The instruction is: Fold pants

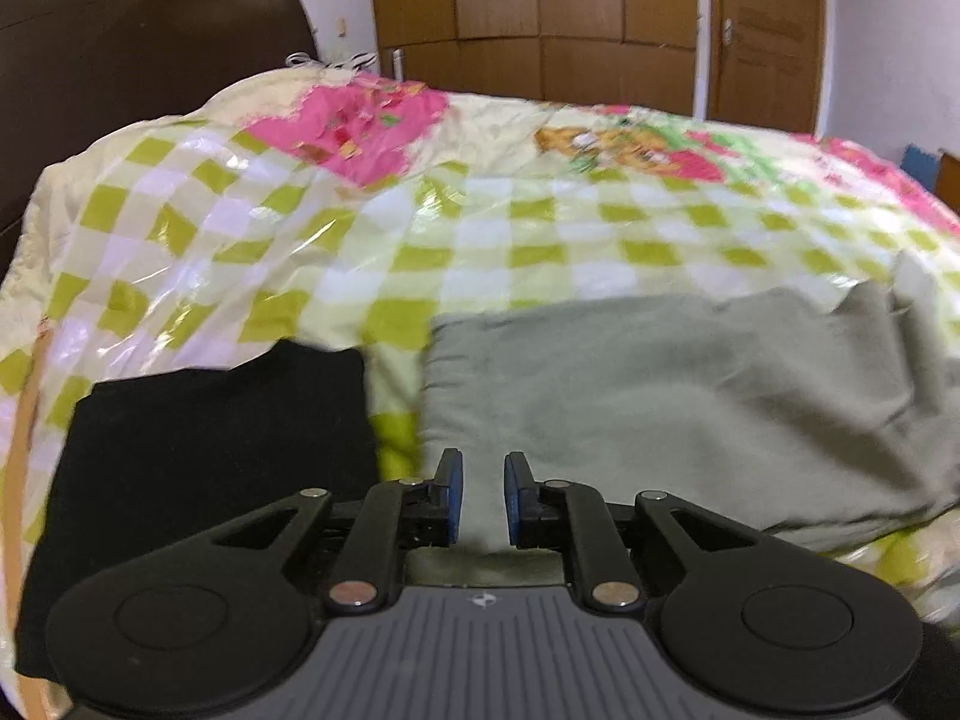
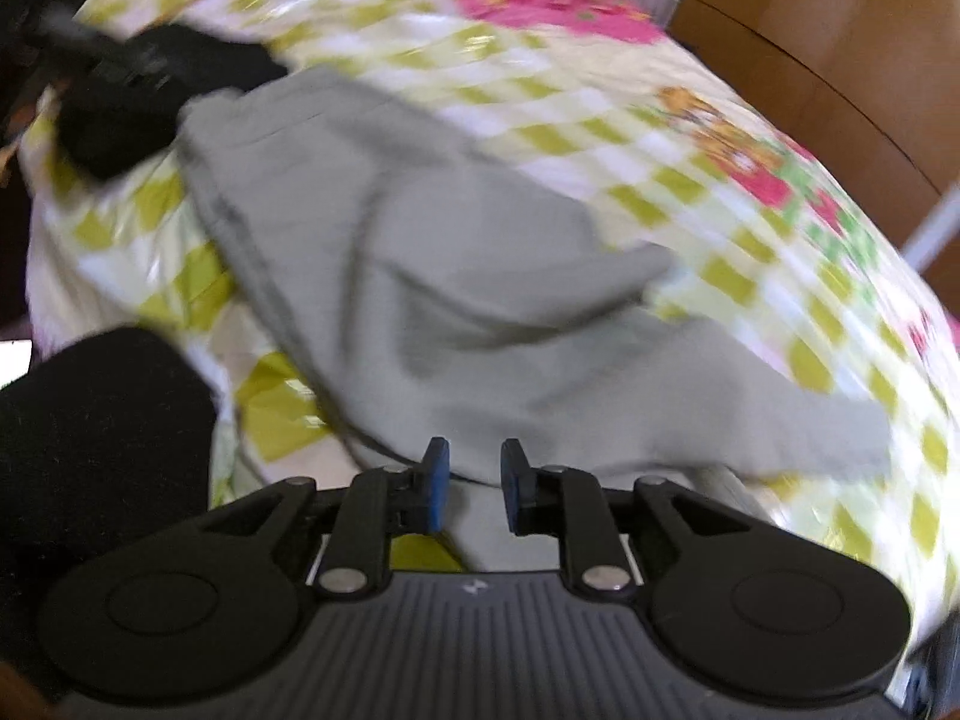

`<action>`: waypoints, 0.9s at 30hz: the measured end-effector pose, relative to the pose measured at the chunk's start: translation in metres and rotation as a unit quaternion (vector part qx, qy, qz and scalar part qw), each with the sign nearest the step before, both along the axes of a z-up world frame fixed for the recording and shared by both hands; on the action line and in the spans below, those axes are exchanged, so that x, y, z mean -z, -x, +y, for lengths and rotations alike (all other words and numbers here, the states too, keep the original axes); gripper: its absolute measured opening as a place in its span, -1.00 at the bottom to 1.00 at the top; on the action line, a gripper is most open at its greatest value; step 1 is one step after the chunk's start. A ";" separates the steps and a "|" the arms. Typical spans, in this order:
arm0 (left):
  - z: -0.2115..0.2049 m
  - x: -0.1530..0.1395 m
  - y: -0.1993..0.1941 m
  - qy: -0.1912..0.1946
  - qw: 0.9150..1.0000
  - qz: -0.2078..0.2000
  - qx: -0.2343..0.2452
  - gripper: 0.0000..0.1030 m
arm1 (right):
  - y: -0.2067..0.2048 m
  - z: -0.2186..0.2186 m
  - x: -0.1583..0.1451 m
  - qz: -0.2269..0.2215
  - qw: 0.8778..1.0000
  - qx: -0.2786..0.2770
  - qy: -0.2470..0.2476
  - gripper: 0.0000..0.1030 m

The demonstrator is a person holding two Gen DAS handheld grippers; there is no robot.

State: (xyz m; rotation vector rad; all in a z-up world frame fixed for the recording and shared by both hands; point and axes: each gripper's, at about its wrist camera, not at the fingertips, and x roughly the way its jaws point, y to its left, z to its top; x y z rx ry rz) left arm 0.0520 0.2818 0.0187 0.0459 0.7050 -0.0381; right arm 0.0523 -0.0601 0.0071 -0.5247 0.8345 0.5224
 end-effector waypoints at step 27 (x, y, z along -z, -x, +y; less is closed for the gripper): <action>-0.267 0.033 -0.077 0.109 0.949 0.042 0.292 -0.25 | -0.224 -0.248 0.030 0.029 0.868 0.426 -0.254 -0.56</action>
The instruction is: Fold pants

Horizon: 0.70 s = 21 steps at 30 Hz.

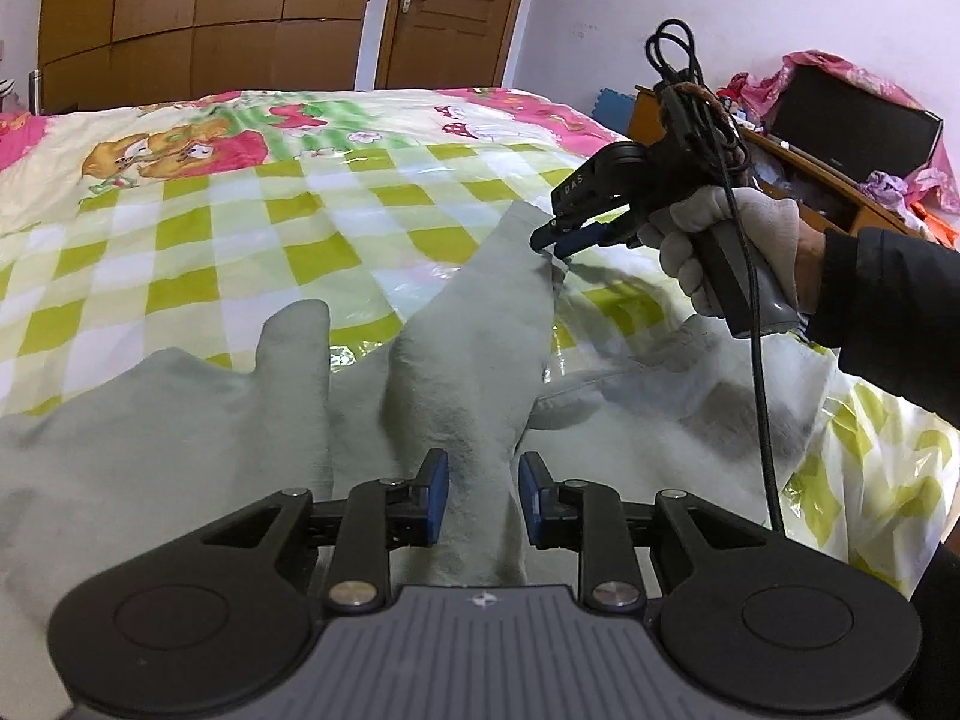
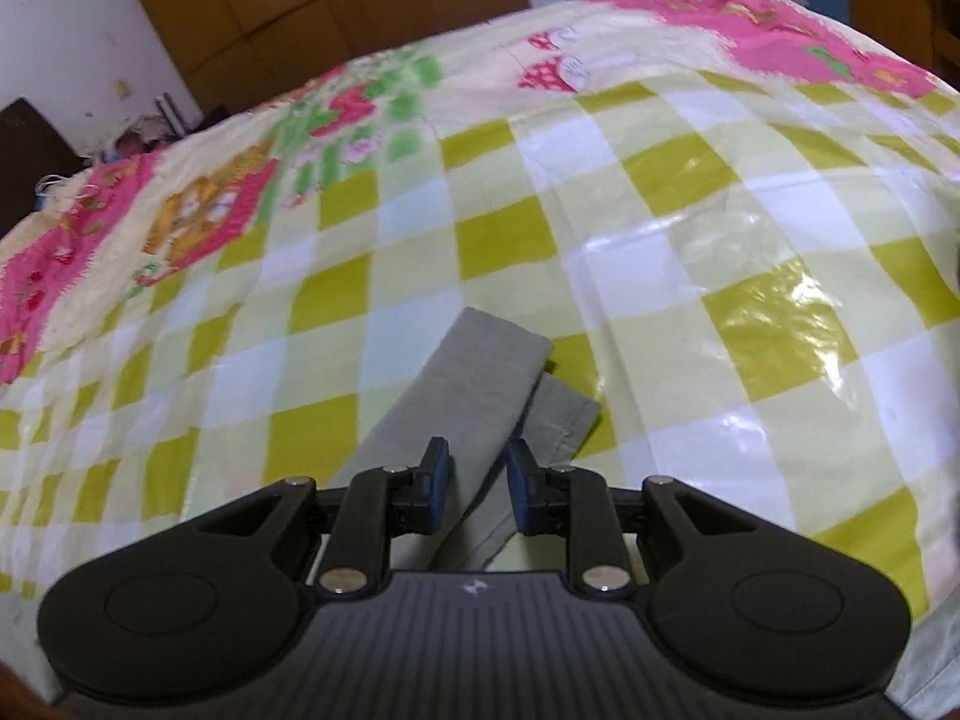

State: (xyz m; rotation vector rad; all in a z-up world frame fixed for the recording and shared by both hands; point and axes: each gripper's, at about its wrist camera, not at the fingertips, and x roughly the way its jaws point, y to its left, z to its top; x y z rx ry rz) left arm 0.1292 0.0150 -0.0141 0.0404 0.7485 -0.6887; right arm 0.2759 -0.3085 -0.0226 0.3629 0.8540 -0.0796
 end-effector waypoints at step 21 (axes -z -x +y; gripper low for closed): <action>-0.021 -0.030 0.008 -0.013 0.999 -0.040 0.013 -0.22 | 0.060 -0.042 -0.089 -0.134 0.983 0.006 -0.123 -0.98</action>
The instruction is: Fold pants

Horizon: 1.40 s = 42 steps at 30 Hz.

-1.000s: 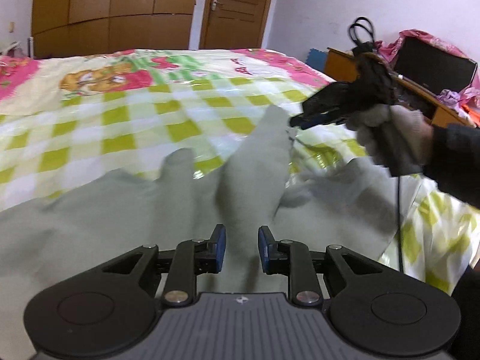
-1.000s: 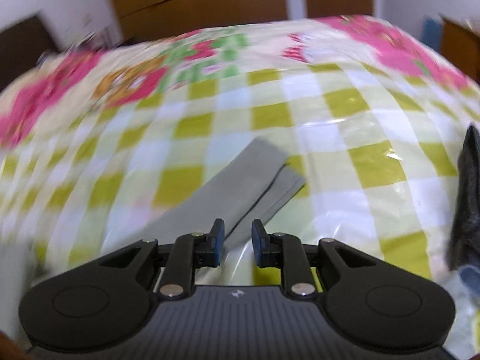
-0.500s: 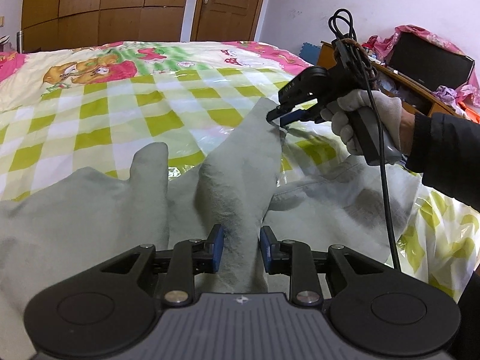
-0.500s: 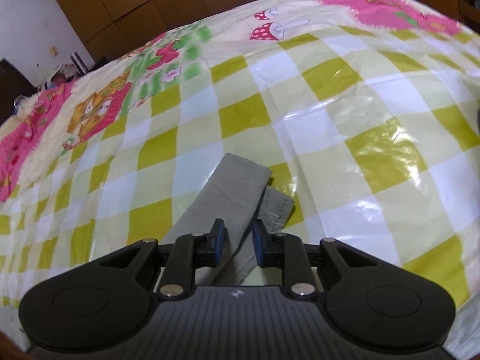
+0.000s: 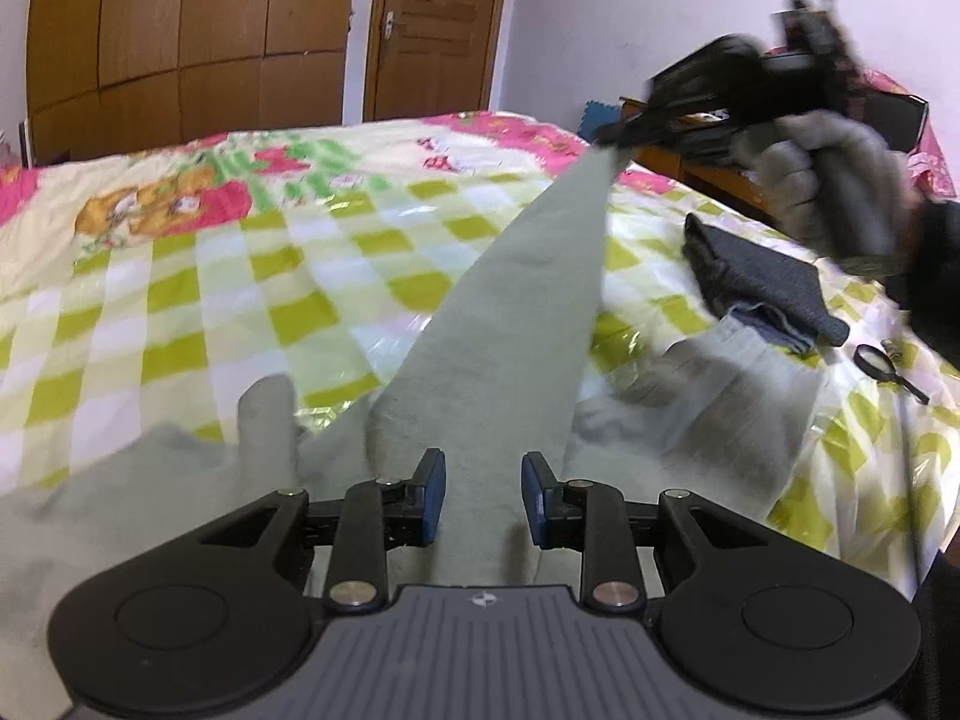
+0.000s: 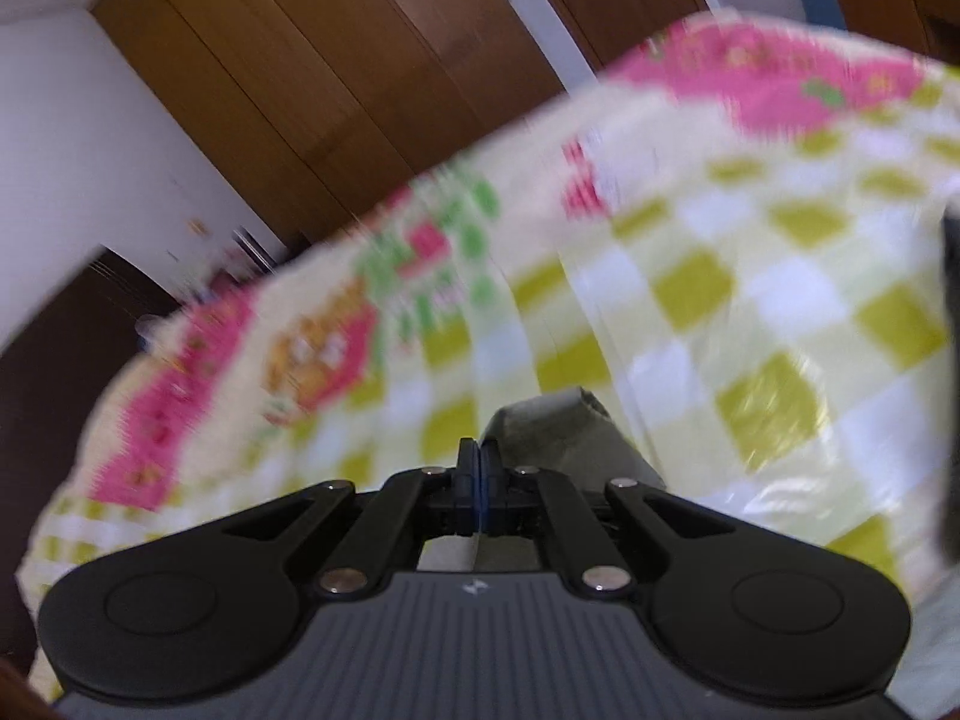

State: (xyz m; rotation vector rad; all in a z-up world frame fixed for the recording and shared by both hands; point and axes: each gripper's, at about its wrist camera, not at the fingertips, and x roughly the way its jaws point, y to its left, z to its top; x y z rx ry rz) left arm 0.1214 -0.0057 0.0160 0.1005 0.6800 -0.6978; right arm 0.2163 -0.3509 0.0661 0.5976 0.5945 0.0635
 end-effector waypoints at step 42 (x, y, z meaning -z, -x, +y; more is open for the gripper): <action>-0.096 0.049 0.053 -0.158 0.984 -0.080 0.035 -0.30 | 0.166 -0.088 0.047 0.028 0.988 0.118 -0.094 -0.95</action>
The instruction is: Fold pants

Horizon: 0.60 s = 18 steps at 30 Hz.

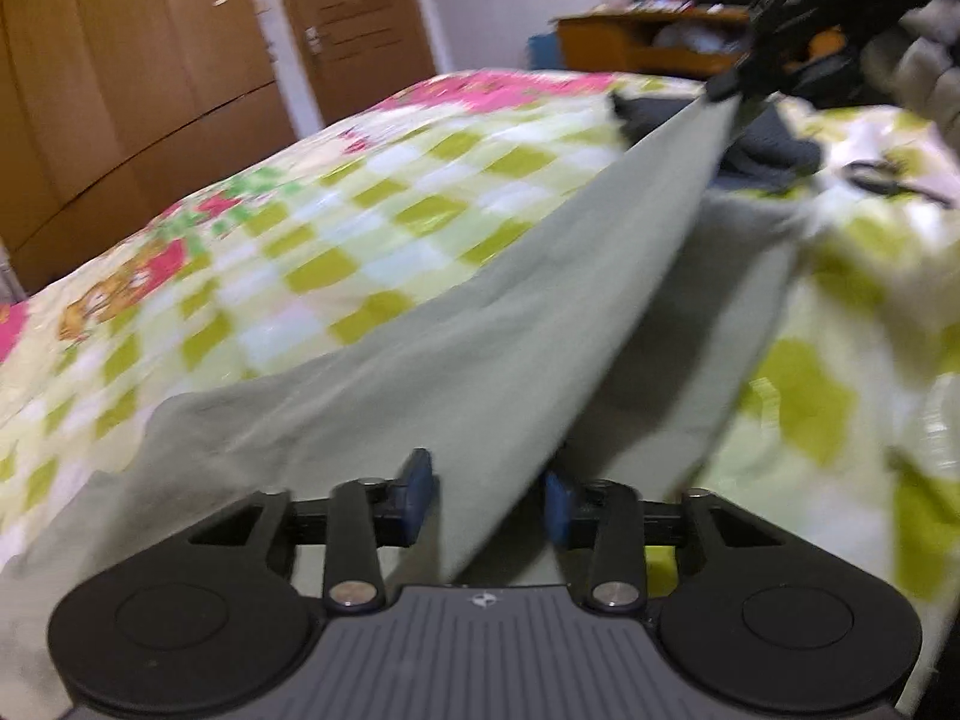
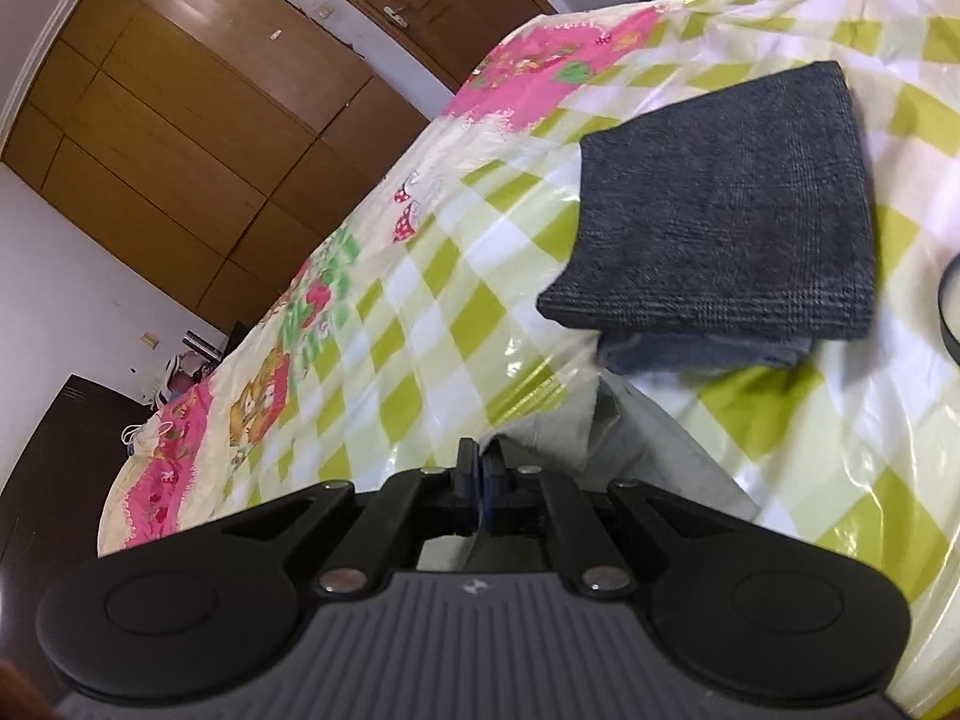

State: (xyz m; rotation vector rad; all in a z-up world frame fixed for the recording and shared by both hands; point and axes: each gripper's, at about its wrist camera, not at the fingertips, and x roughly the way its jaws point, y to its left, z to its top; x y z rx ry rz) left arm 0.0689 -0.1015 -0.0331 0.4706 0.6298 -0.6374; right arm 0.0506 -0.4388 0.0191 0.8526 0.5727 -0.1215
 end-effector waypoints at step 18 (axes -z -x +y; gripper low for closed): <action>0.013 0.008 0.011 -0.015 0.999 0.008 0.028 -0.62 | 0.027 -0.010 0.060 0.084 0.996 0.010 -0.030 -0.92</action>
